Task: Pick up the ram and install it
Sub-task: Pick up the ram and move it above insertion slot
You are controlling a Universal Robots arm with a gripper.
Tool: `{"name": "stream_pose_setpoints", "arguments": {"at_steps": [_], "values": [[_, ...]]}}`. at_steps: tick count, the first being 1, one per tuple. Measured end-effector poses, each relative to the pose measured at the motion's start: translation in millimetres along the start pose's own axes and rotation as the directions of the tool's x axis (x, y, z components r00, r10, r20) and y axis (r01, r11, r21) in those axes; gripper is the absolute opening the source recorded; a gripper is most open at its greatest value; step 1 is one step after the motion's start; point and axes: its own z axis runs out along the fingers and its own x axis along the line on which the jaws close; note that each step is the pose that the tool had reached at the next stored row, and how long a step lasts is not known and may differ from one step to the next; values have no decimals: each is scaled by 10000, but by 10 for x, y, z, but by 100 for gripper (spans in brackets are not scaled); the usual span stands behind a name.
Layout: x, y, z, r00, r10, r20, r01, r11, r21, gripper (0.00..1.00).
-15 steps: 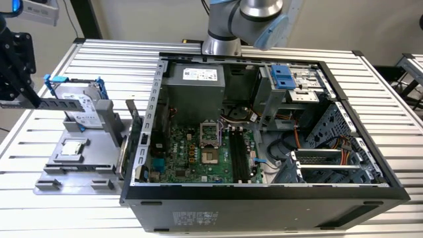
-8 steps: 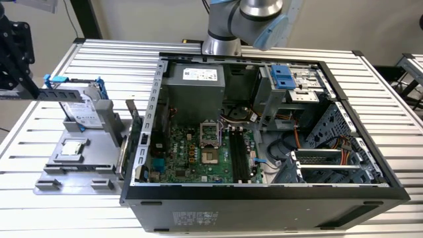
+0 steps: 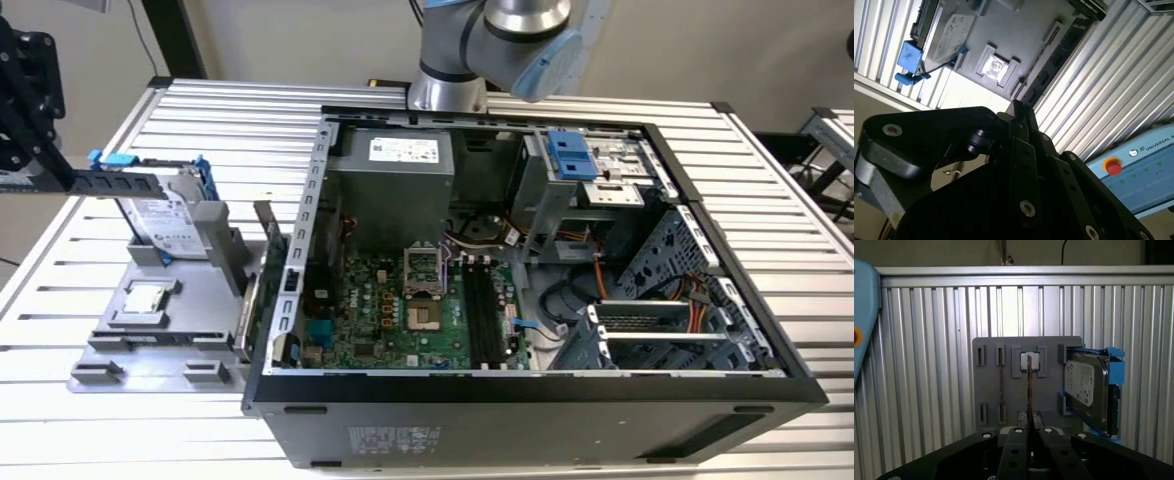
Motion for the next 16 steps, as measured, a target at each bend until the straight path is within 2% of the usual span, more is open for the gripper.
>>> {"name": "stream_pose_setpoints", "arguments": {"at_steps": [5, 12, 16], "values": [[-1, -16, -2, 10000, -1, -2, 1, 10000, -1, 0], [-5, -131, 0, 10000, -1, 0, 1, 10000, 0, 0], [-8, -224, 0, 10000, -1, -1, 1, 10000, 0, 0]]}}
